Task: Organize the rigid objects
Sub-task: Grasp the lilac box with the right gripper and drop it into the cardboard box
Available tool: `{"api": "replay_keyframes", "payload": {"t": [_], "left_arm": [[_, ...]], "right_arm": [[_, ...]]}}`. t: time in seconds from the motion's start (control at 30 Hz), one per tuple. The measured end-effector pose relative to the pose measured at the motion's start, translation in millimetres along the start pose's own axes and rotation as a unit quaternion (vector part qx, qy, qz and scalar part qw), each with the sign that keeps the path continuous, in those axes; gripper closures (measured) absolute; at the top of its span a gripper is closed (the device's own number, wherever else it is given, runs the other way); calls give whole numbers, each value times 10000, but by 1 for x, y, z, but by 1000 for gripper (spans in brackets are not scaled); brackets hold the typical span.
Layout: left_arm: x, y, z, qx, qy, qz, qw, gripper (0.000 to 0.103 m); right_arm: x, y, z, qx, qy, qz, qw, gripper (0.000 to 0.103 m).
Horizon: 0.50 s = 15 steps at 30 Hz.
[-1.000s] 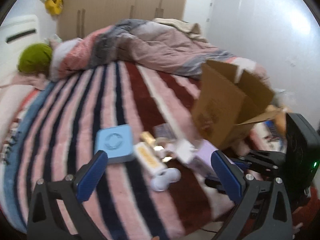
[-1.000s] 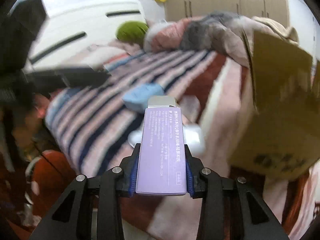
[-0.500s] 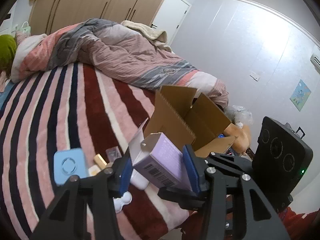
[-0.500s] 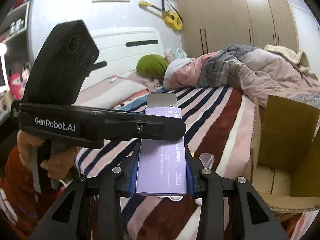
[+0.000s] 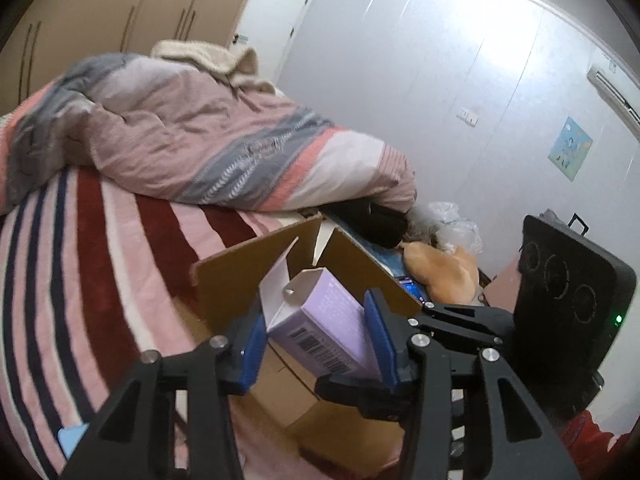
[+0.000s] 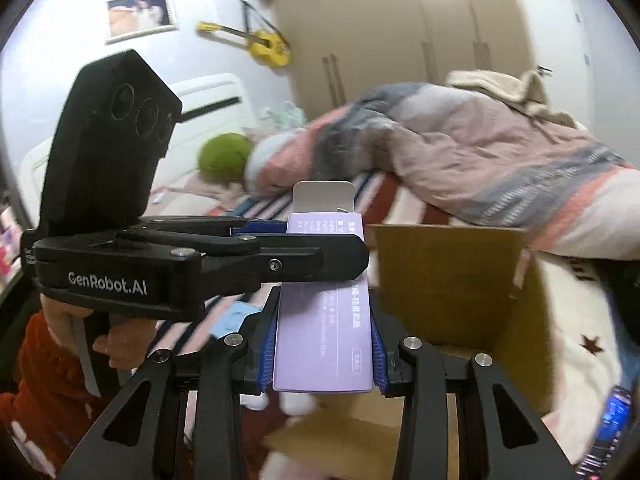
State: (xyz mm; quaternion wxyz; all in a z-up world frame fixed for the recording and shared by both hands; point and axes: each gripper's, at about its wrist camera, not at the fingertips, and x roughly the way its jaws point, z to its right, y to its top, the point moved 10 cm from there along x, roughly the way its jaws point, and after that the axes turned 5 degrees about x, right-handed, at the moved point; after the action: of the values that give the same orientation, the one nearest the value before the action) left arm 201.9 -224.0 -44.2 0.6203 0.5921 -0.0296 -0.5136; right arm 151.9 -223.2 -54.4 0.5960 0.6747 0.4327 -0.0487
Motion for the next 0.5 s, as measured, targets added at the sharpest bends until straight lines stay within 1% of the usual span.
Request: {"api": "replay_keyframes", "payload": {"t": [0.07, 0.1, 0.13, 0.17, 0.2, 0.23, 0.27, 0.3, 0.33, 0.37, 0.4, 0.43, 0.5], "left_arm": [[20, -2, -3, -33, 49, -187, 9998, 58], [27, -4, -5, -31, 146, -261, 9995, 53], [34, -6, -9, 11, 355, -363, 9987, 47], [34, -8, -11, 43, 493, -376, 9981, 30], [33, -9, -13, 76, 627, -345, 9974, 16], [28, -10, -15, 114, 764, -264, 9967, 13], [20, -13, -18, 158, 844, -191, 9961, 13], [14, -15, -21, 186, 897, -151, 9957, 12], [0, -18, -26, 190, 1033, -59, 9945, 10], [-11, -20, -31, 173, 1186, 11, 9928, 4], [-22, -22, -37, 149, 1369, 92, 9904, 0], [-42, -25, -47, 106, 1619, 254, 9864, 0], [-66, -33, -61, 15, 1882, 390, 9814, 0]], "right_arm": [[9, 0, 17, 41, -257, -183, 9995, 69], [13, -1, 23, 18, -379, -238, 9990, 69], [20, -4, 30, -32, -574, -346, 9977, 68], [26, -8, 35, -87, -776, -462, 9959, 63], [29, -11, 40, -132, -912, -535, 9943, 57], [30, -16, 42, -173, -997, -582, 9932, 43], [34, -19, 42, -222, -1013, -595, 9928, 37], [34, -20, 42, -251, -1010, -587, 9928, 37], [35, -20, 42, -274, -1003, -571, 9929, 37], [32, -18, 36, -310, -936, -445, 9941, 37], [28, -17, 29, -353, -829, -302, 9955, 37], [22, -14, 20, -426, -702, -153, 9965, 37], [12, -11, -8, -635, -329, 84, 9974, 37]]}}
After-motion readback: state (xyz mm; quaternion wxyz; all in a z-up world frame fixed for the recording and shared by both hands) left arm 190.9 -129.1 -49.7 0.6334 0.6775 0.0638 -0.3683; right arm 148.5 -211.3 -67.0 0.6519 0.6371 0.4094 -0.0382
